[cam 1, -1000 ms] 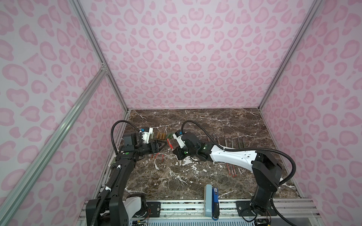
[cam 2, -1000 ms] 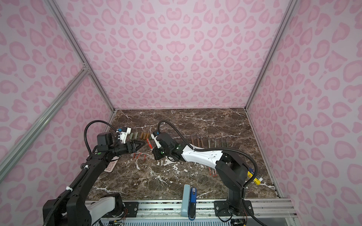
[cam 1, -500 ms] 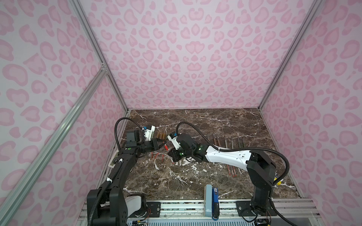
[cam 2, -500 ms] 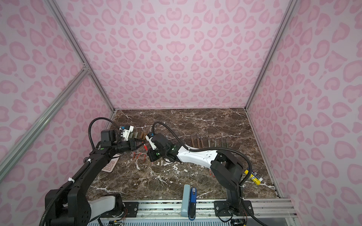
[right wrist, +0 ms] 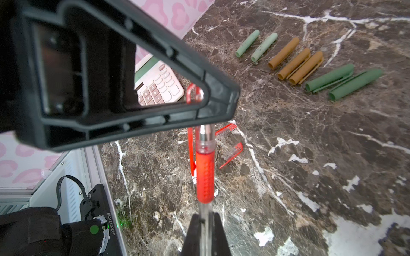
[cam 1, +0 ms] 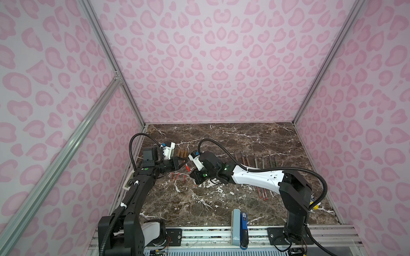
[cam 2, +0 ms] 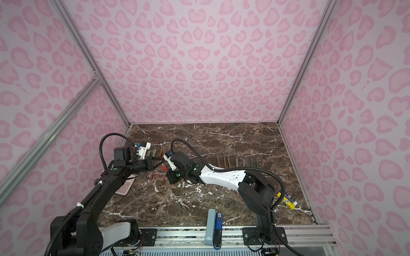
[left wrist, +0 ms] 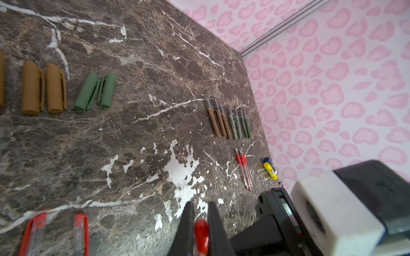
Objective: Remove pen caps from pens
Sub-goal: Open the pen cap on the pen.
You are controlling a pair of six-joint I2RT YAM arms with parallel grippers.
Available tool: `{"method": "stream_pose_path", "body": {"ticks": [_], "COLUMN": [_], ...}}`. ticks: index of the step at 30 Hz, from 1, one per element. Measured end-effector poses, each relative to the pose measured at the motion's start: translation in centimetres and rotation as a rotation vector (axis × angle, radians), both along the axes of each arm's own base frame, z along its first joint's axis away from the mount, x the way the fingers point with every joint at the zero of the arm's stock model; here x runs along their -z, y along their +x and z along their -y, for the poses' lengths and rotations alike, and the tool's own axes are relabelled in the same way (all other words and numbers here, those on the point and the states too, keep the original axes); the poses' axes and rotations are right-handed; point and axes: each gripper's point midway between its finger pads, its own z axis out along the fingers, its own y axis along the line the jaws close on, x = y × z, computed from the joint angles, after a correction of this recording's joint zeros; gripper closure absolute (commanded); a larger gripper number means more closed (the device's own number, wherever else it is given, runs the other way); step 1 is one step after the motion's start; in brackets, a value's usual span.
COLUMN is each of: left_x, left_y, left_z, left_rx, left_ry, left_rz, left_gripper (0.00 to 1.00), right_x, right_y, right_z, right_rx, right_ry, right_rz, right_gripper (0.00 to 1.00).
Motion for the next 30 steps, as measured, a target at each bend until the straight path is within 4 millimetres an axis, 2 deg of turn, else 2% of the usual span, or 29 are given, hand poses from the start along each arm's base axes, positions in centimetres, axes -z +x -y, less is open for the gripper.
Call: {"method": "stream_pose_path", "body": {"ticks": [2, 3, 7, 9, 13, 14, 18, 24, 30], "left_x": [-0.4, -0.4, 0.2, 0.0, 0.0, 0.1, 0.0, 0.8, 0.8], "left_y": [-0.1, -0.1, -0.4, -0.4, -0.4, -0.4, -0.6, -1.6, -2.2], "left_z": [0.0, 0.0, 0.0, 0.0, 0.0, -0.1, -0.1, -0.3, -0.7], "left_rx": [0.001, 0.001, 0.001, 0.002, -0.001, -0.002, -0.003, 0.001, -0.008], "left_ry": [-0.001, 0.0, 0.0, 0.002, 0.006, 0.01, 0.013, 0.01, -0.009], "left_rz": [0.013, 0.021, 0.001, 0.01, 0.017, 0.016, 0.015, -0.058, -0.095], "left_gripper": [0.96, 0.96, 0.96, 0.96, 0.96, 0.96, 0.96, 0.96, 0.96], "right_x": [-0.3, -0.4, 0.0, 0.3, 0.7, 0.8, 1.1, 2.4, 2.0], "right_y": [0.1, 0.1, 0.6, 0.8, 0.7, 0.8, 0.7, -0.6, -1.1], "right_z": [-0.1, -0.2, -0.9, -1.1, -1.0, -0.9, -0.5, -0.1, 0.3], "right_rx": [-0.001, -0.003, -0.007, -0.005, -0.02, -0.015, -0.021, -0.03, -0.023], "right_ry": [0.003, 0.005, -0.003, -0.012, -0.013, -0.015, -0.009, 0.039, 0.078], "right_rz": [0.004, 0.007, 0.018, 0.021, 0.02, 0.017, 0.03, 0.046, 0.082], "right_gripper": [0.74, 0.72, 0.69, 0.76, 0.99, 1.0, 1.0, 1.0, 1.0]}}
